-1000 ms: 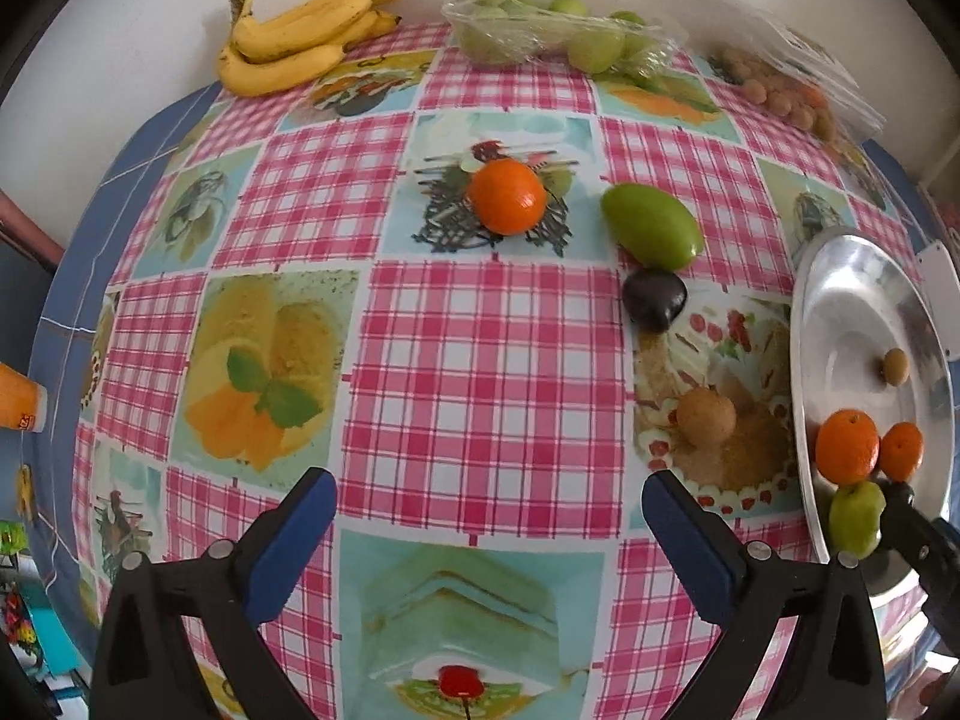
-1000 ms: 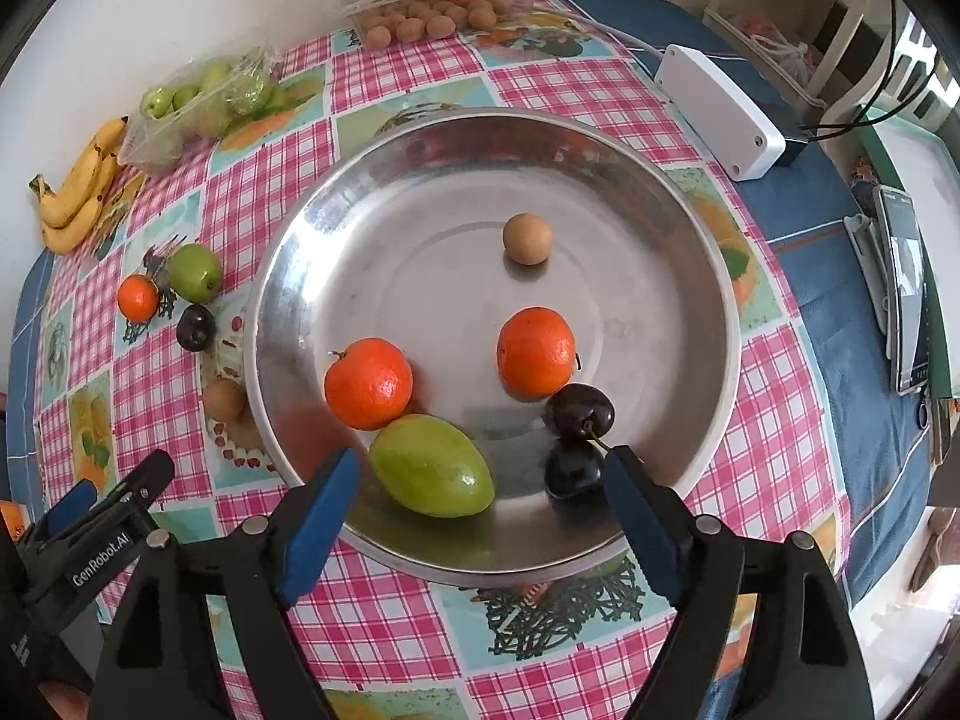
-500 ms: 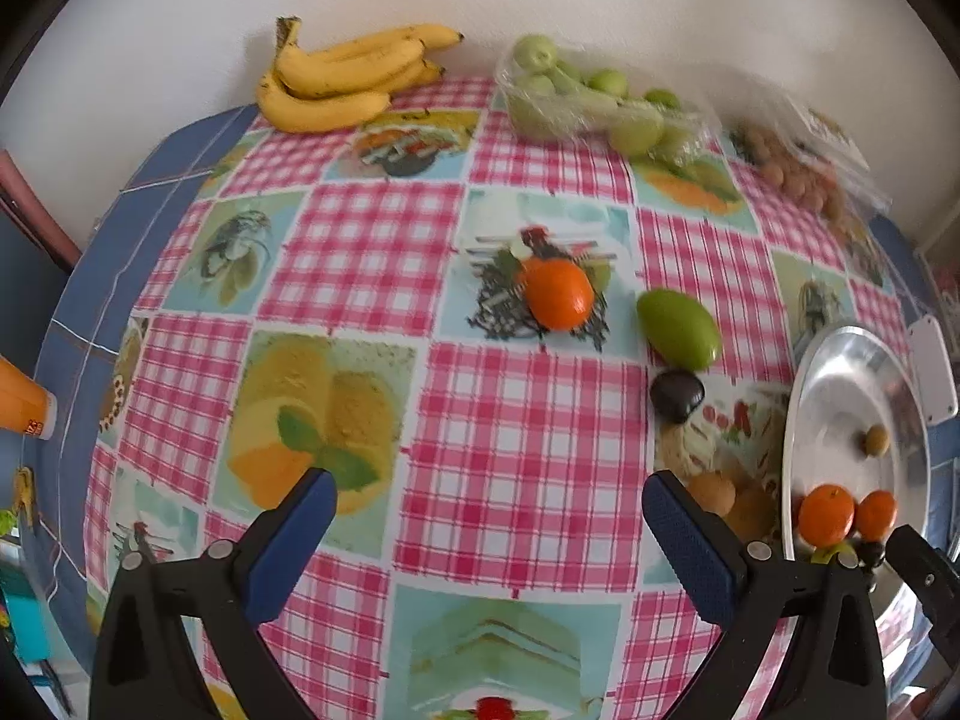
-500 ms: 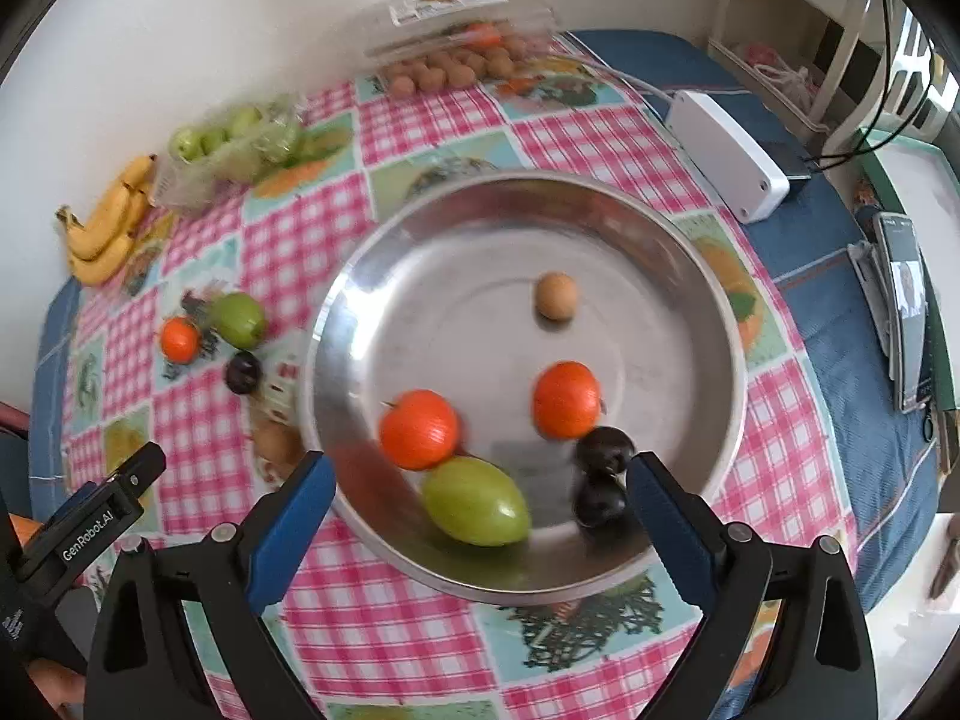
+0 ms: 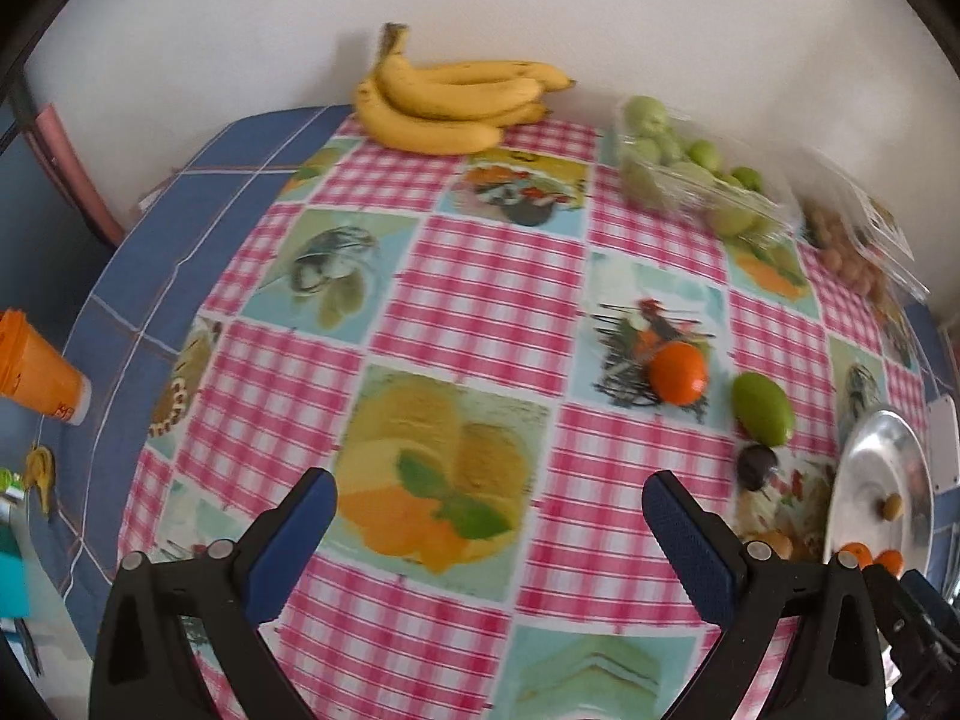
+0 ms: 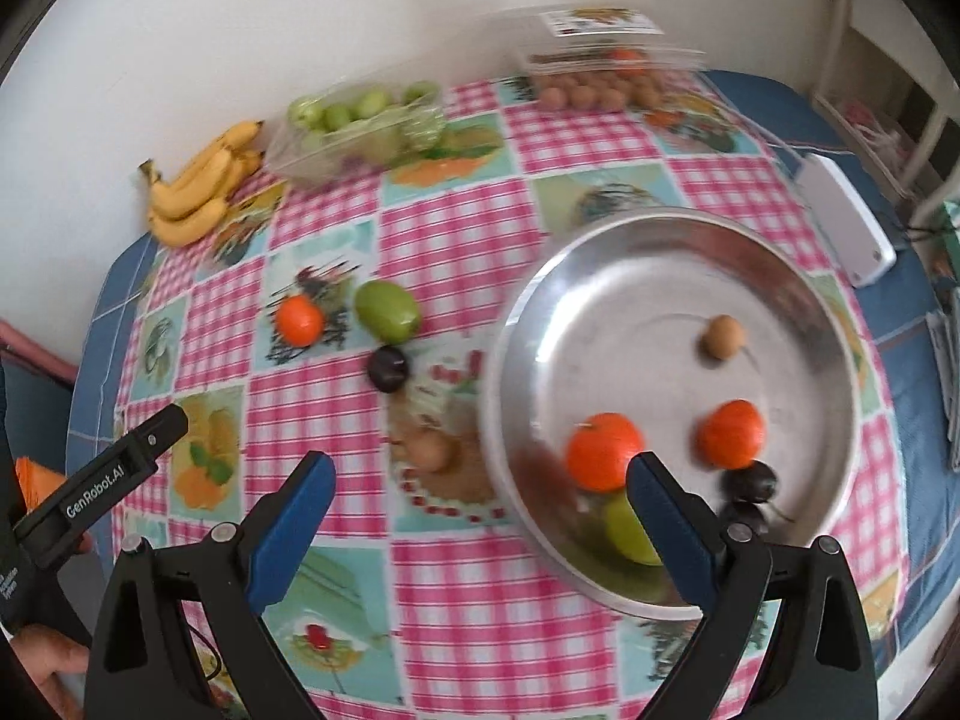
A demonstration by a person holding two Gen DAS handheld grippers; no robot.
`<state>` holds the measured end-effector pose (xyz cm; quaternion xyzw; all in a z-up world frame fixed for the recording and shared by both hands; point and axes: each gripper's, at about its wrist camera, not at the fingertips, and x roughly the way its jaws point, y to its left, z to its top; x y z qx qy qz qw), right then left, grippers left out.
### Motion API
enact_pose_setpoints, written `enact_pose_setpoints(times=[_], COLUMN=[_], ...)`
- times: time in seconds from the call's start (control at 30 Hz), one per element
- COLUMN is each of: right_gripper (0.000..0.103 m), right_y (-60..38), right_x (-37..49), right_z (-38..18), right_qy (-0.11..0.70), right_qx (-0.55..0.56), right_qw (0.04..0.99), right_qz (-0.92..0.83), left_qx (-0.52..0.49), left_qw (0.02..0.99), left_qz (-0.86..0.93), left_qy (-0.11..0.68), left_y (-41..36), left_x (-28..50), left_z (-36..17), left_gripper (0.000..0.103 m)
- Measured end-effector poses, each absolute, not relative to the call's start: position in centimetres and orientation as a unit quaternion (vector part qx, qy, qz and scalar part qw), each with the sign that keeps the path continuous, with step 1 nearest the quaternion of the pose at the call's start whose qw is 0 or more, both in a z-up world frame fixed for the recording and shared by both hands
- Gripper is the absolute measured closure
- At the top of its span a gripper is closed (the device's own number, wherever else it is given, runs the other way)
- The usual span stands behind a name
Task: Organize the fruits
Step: 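Move the right tool to a small brown kiwi and grasp it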
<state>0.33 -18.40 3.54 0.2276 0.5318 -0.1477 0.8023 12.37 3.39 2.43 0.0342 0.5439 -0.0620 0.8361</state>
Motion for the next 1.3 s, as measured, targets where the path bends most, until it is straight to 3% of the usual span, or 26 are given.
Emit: enact_pose_setpoints(times=[0.27,0.97,1.0,1.1,1.2,1.3], right_gripper=[0.006,0.006,0.008,0.027,0.032,0.051], right_y=[-15.0,-14.3,-14.4,-14.5,-14.5,-14.6], right_x=[3.0,4.9,4.9,5.1,5.3,5.6], right_z=[2.7,0.0,0.0,0.0,-0.4,-0.7], right_qy=[0.547,0.58,0.58,0.582,0.586,0.591], right_qx=[0.208,0.192,0.192,0.186,0.178,0.17], right_qw=[0.805,0.788,0.788,0.787,0.785,0.782], right_qz=[-0.098,-0.076,-0.077,-0.085,-0.094,-0.101], left_qx=[0.026,0.091,0.091,0.089,0.091,0.092], left_qw=[0.838,0.804,0.804,0.802,0.8,0.798], left_qz=[-0.037,-0.072,-0.072,-0.073,-0.075,-0.077], left_qy=[0.543,0.583,0.584,0.586,0.588,0.59], left_y=[5.4,0.4,0.4,0.4,0.3,0.0], left_x=[13.3,13.2,13.2,13.4,13.4,13.4], left_z=[2.1,-0.9,-1.0,-1.2,-1.5,-1.7], left_gripper=[0.0,0.0,0.0,0.0,0.0,0.0])
